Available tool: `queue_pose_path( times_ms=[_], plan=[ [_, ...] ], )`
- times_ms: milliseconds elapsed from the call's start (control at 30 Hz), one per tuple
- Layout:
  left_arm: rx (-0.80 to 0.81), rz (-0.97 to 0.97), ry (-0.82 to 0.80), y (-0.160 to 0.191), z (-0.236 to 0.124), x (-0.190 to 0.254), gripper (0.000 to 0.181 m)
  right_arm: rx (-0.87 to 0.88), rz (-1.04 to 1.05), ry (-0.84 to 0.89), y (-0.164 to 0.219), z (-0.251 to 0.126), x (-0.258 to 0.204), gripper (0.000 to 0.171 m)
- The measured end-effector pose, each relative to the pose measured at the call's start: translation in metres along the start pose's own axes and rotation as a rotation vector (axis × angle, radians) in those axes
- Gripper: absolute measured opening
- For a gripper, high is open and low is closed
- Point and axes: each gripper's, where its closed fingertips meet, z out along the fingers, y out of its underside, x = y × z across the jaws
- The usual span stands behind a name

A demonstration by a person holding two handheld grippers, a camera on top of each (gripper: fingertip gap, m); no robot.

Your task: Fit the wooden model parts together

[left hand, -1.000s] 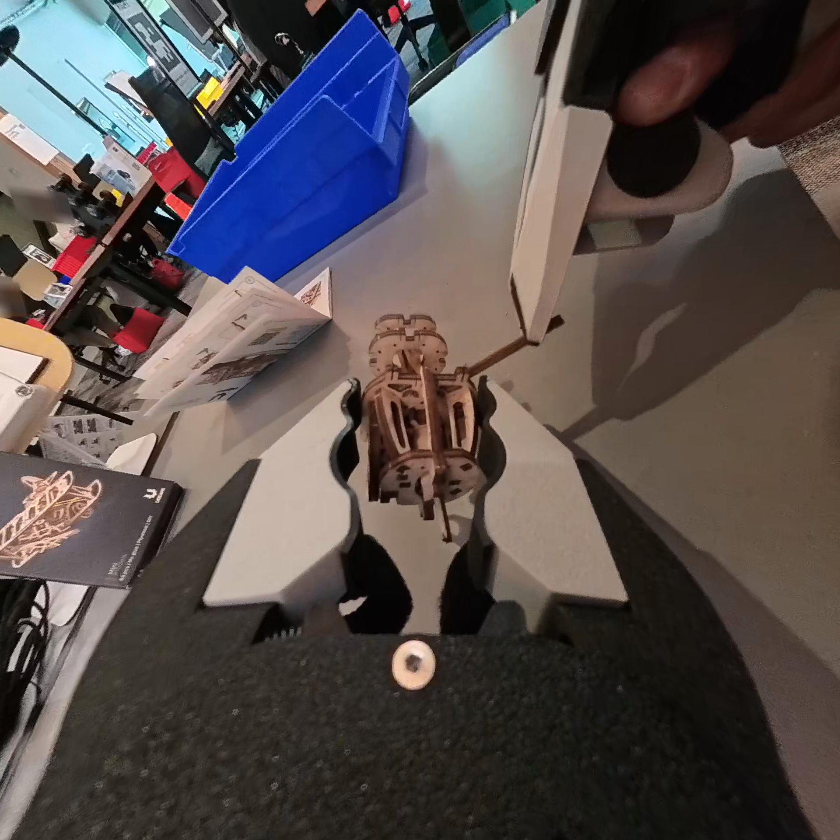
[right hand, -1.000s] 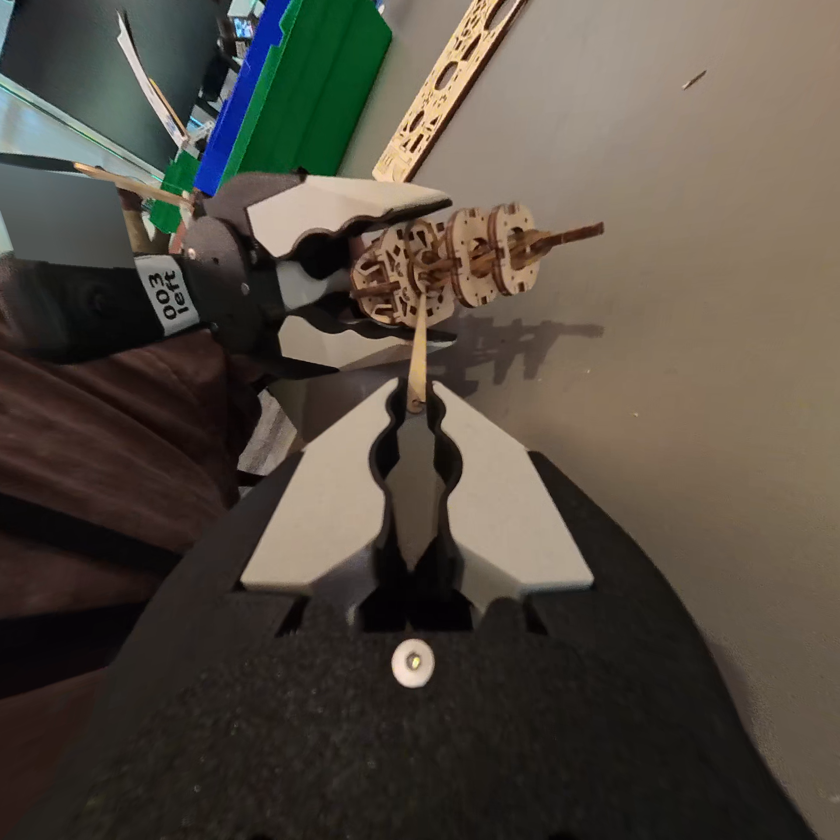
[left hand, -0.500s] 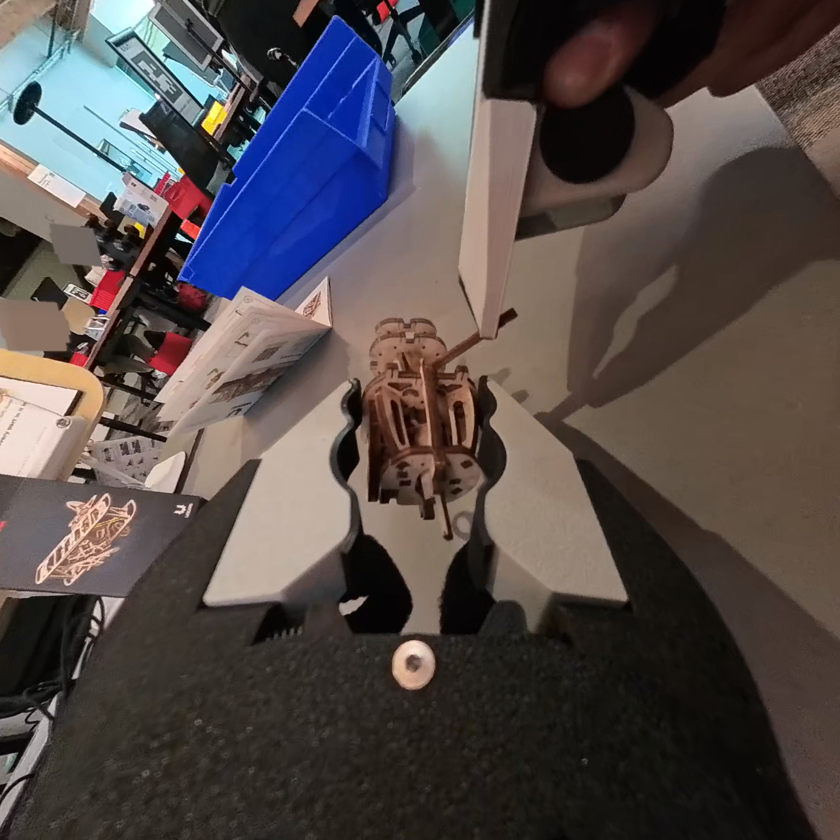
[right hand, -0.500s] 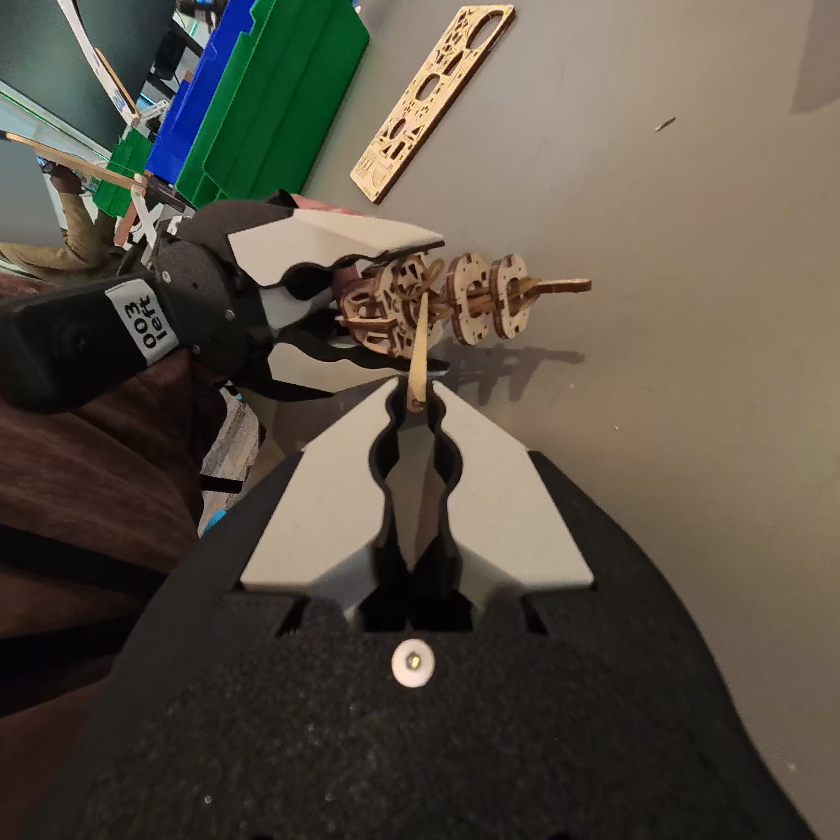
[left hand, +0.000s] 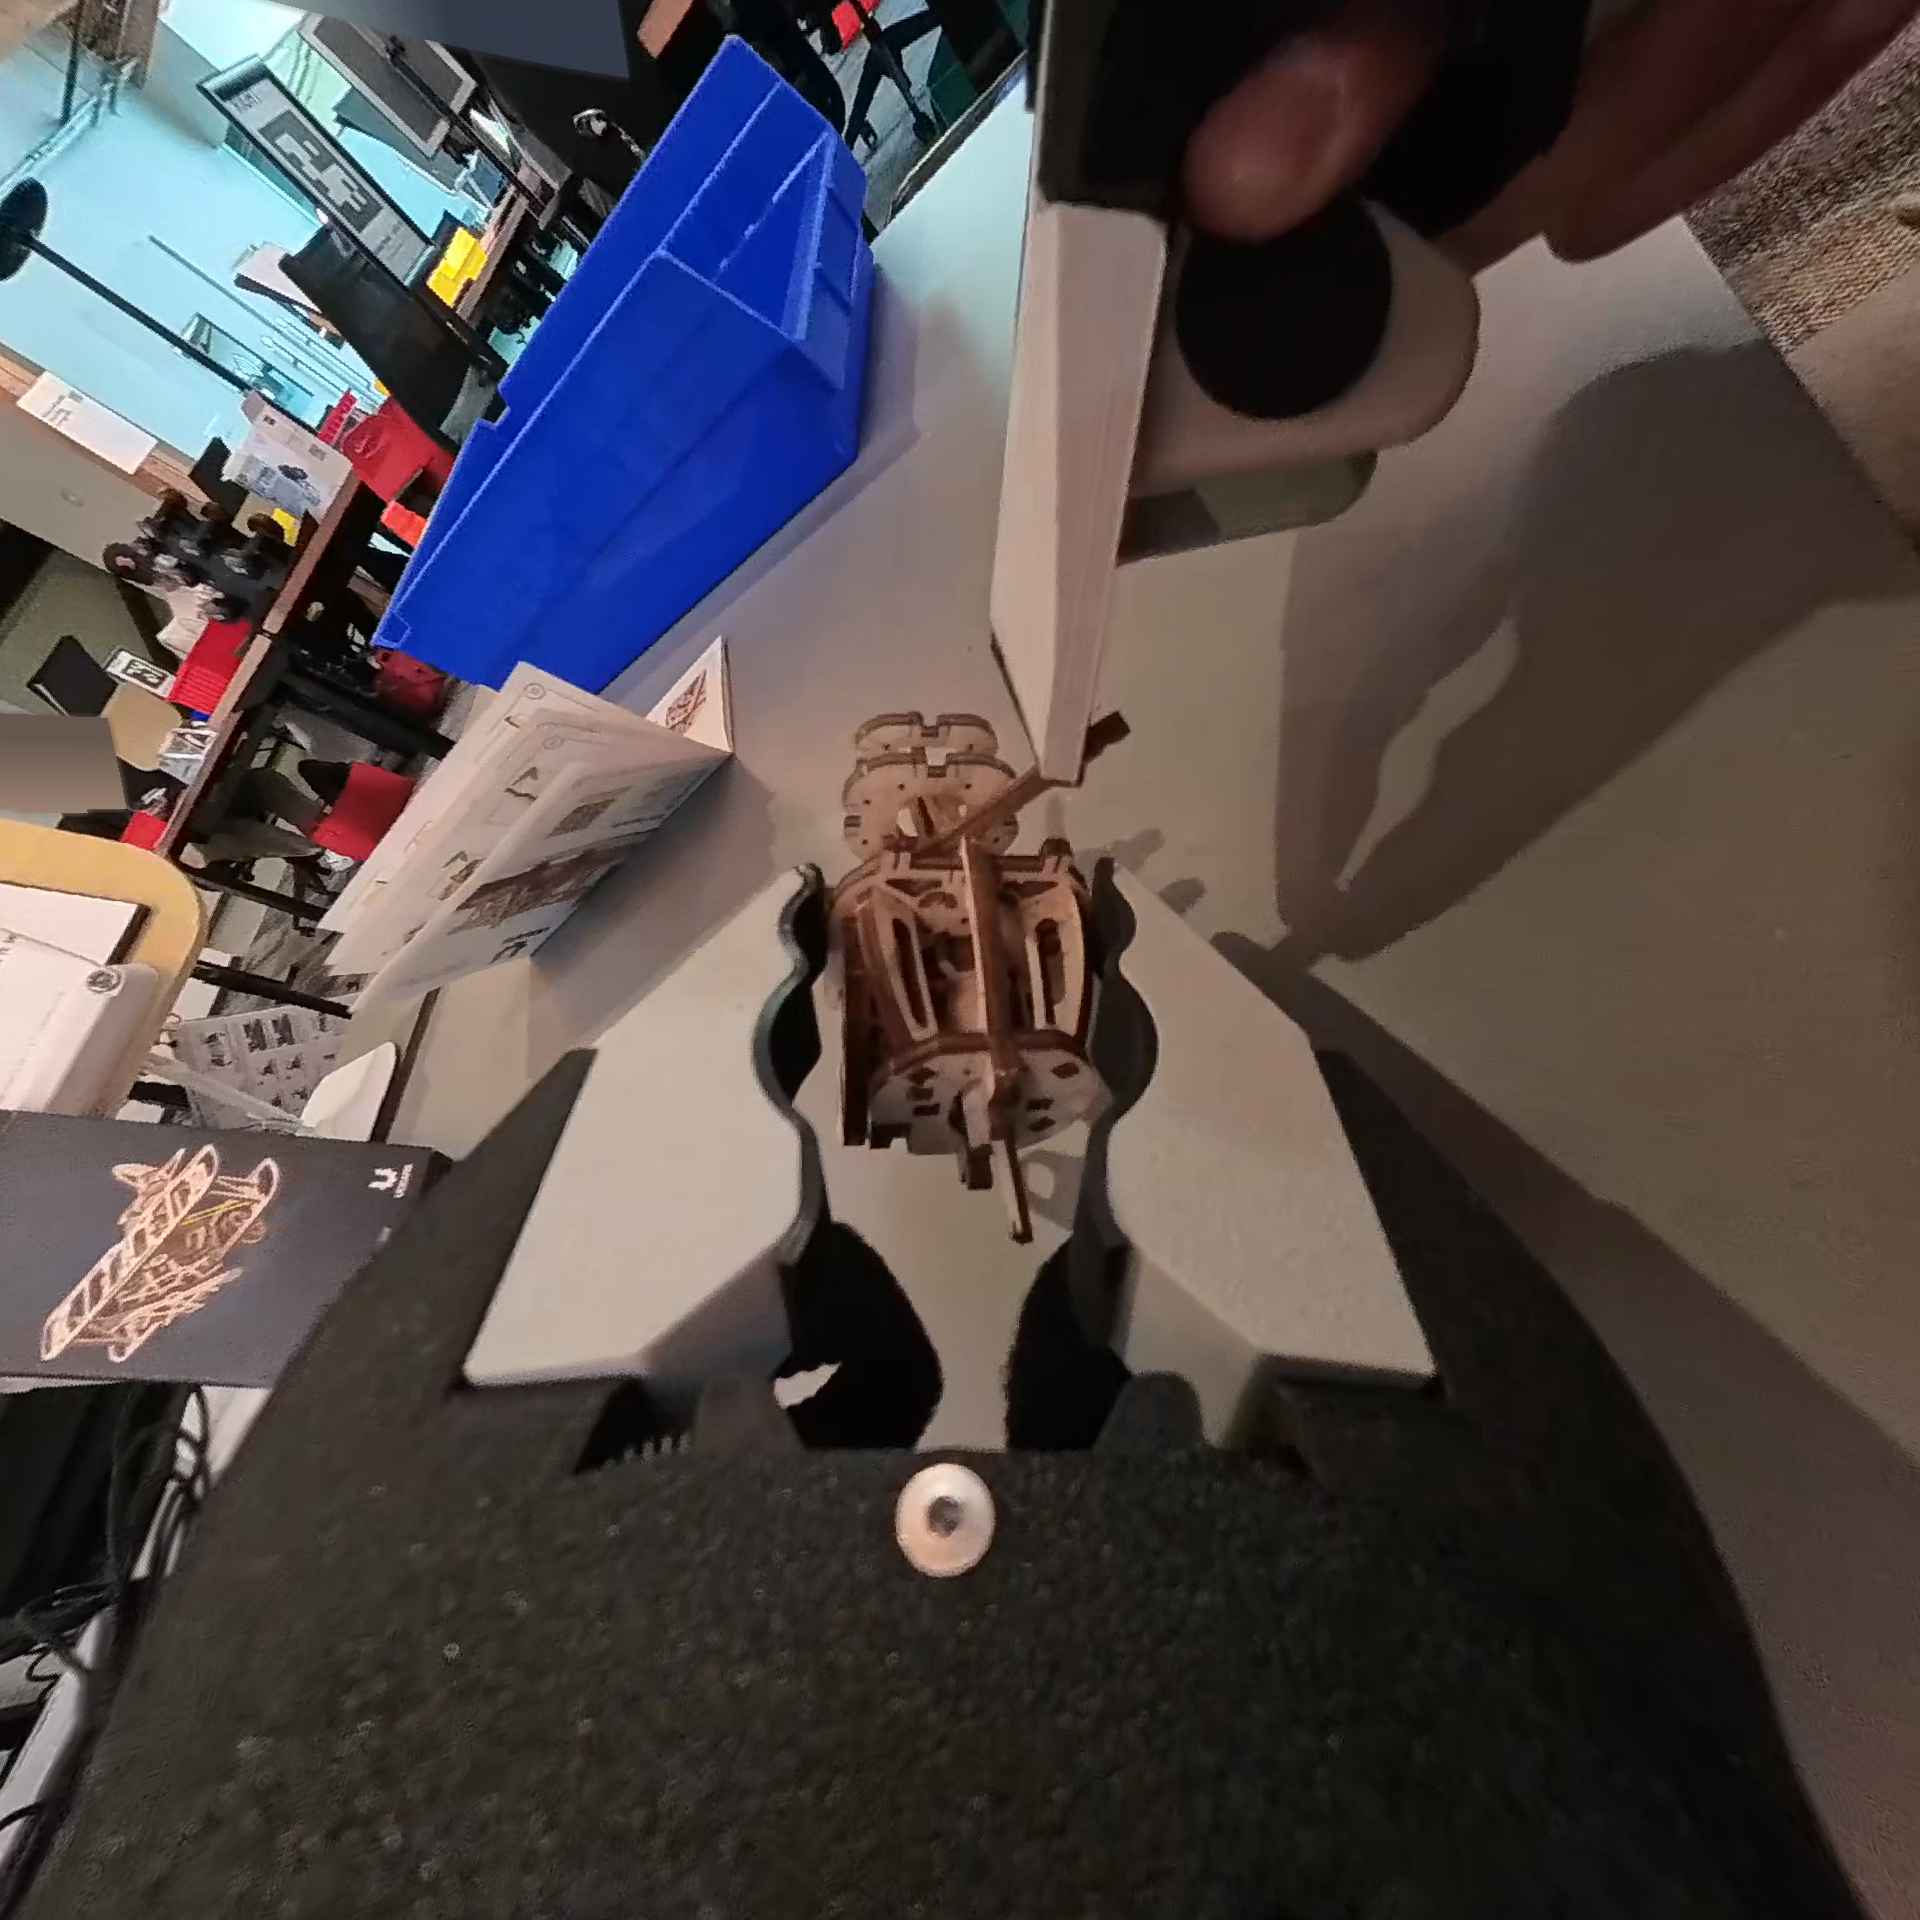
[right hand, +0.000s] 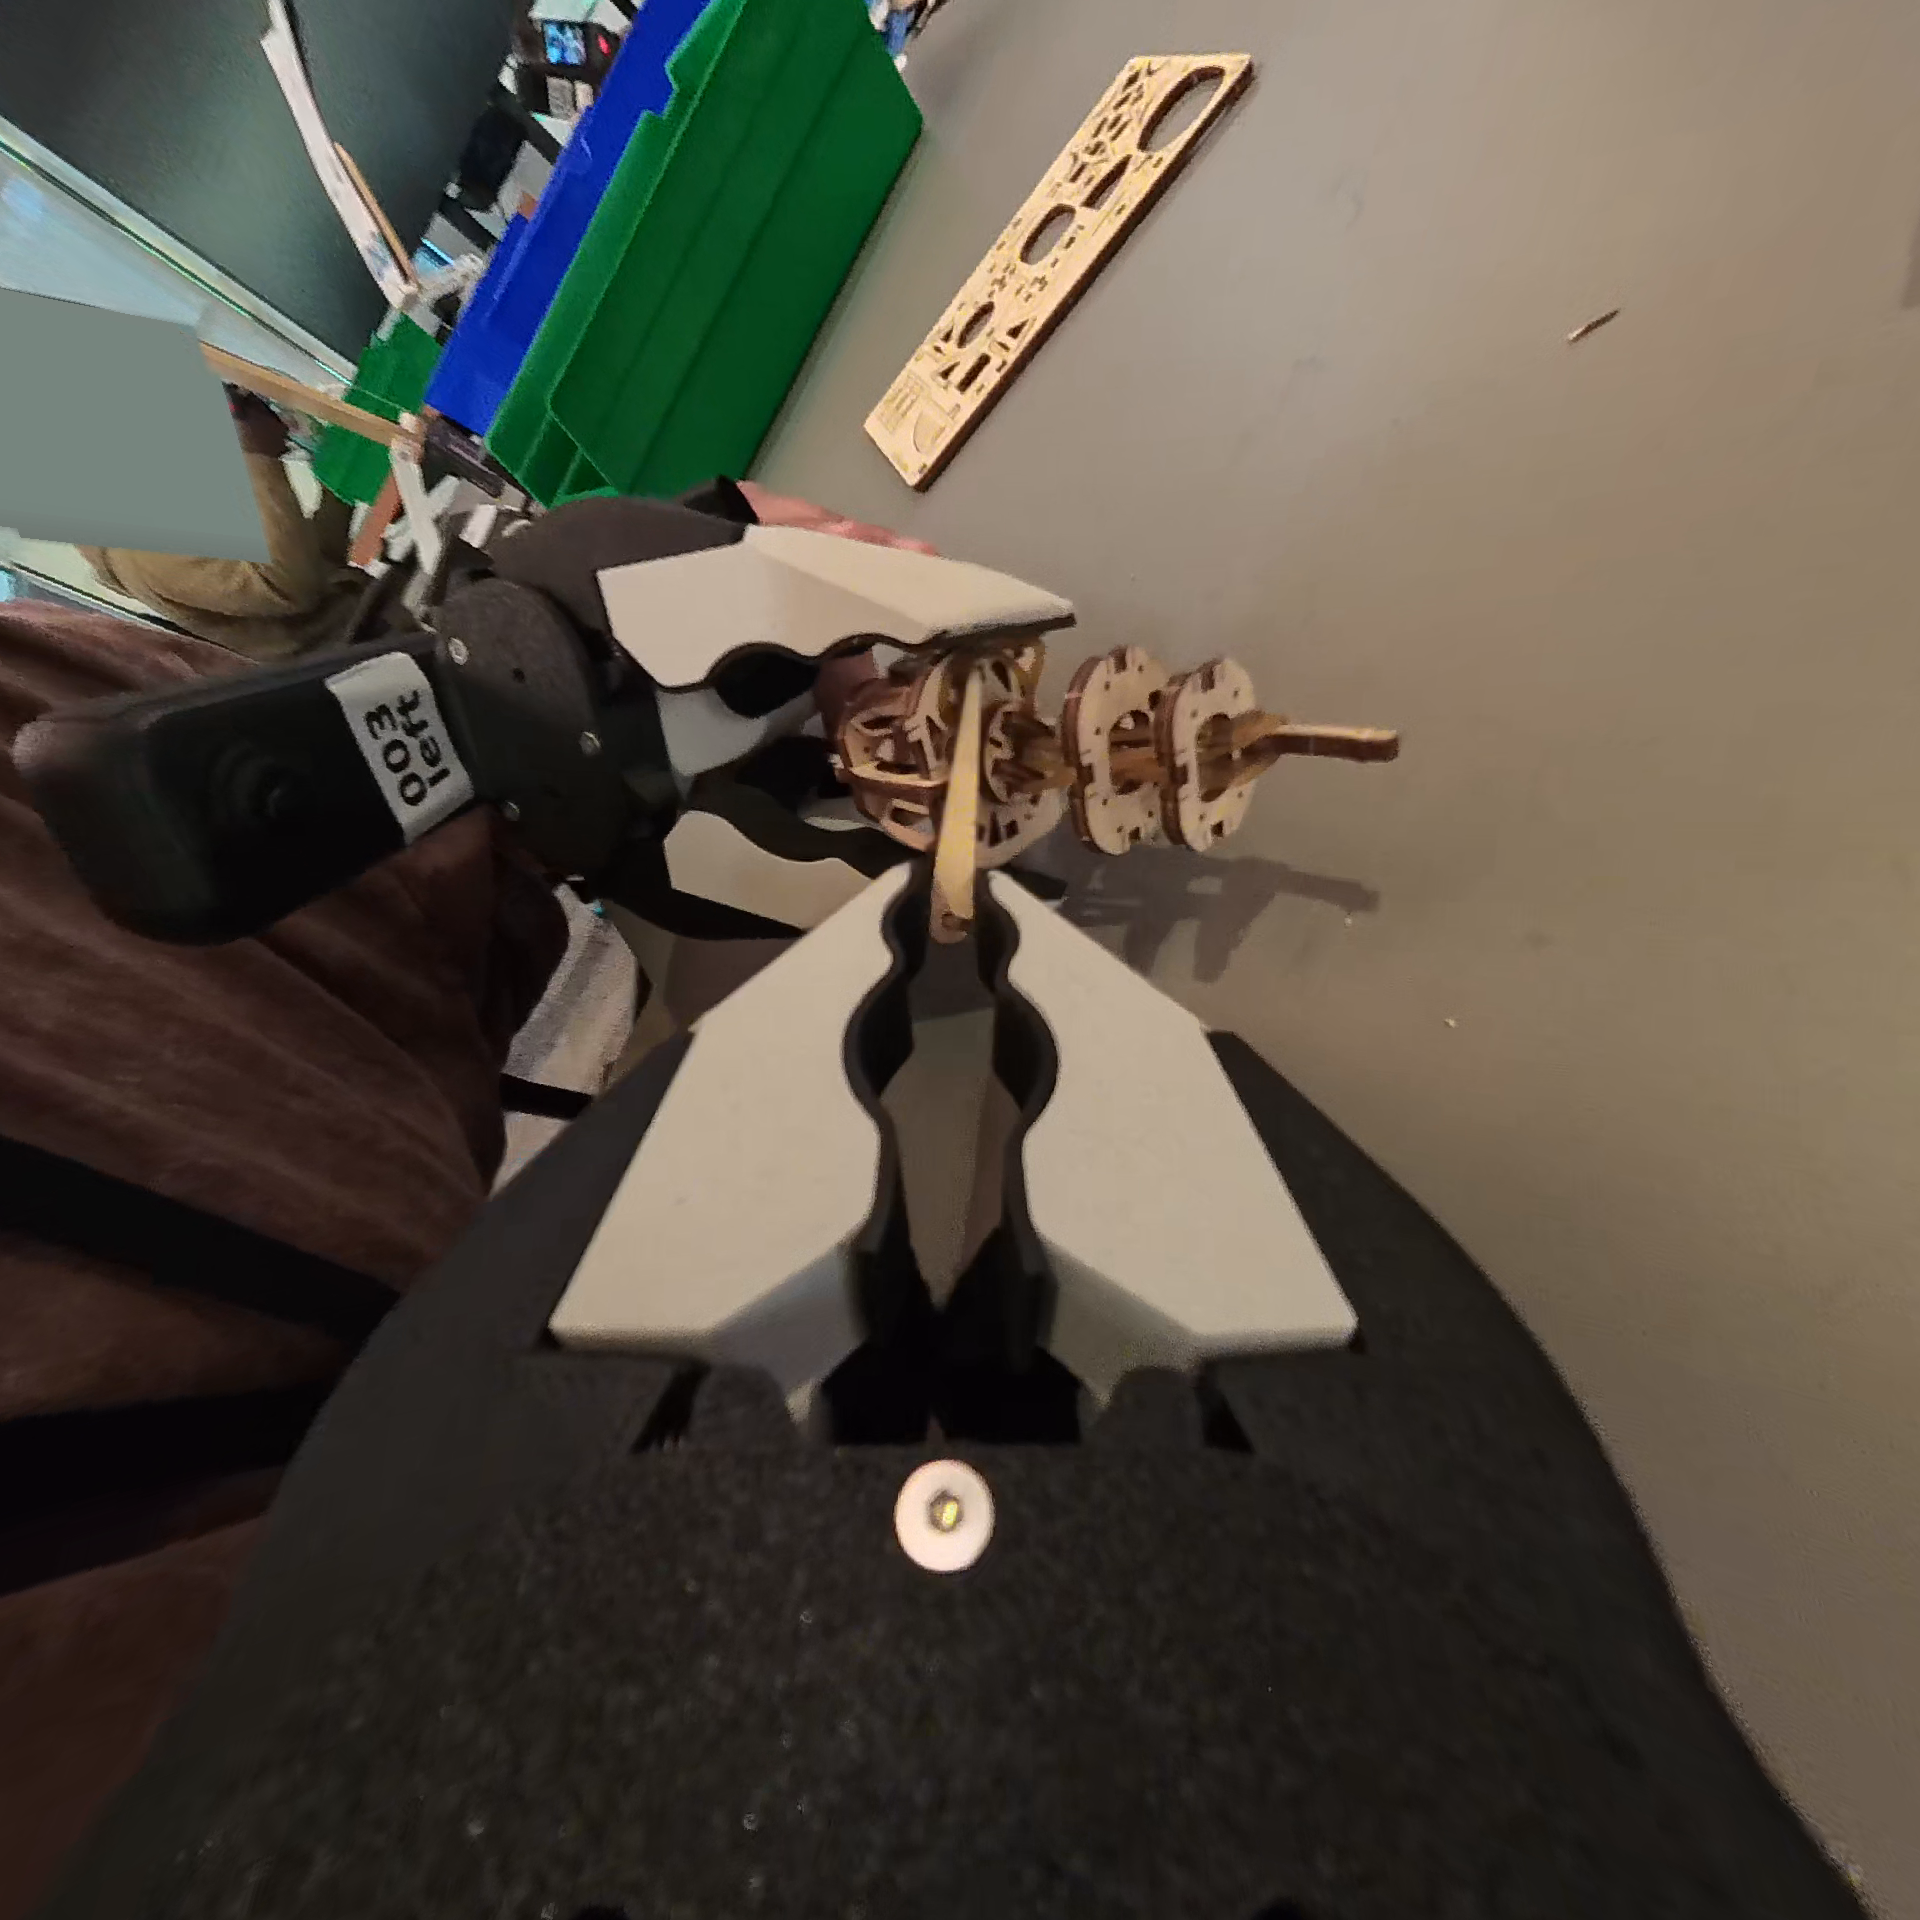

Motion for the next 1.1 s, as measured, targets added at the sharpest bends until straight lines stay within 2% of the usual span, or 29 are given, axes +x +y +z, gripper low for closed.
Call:
queue_pose_path(
  times_ms=[233,533,733,1100],
  plan=[
    [0.019,-0.126,0.042,0.000,0.000,-0.004,0.049,0.049,0.081,-0.082,-0.004,-0.005,0.003,0.007],
    [0.009,-0.124,0.038,0.003,0.000,-0.005,0.049,-0.107,-0.093,-0.020,0.008,-0.012,0.004,0.007],
    [0.012,-0.124,0.029,0.003,-0.002,-0.007,0.048,-0.108,-0.097,0.015,0.006,-0.018,0.013,0.007],
    [0.005,-0.061,0.015,-0.001,0.000,-0.003,0.049,-0.122,-0.079,0.023,0.007,-0.008,0.008,0.007]
  ],
)
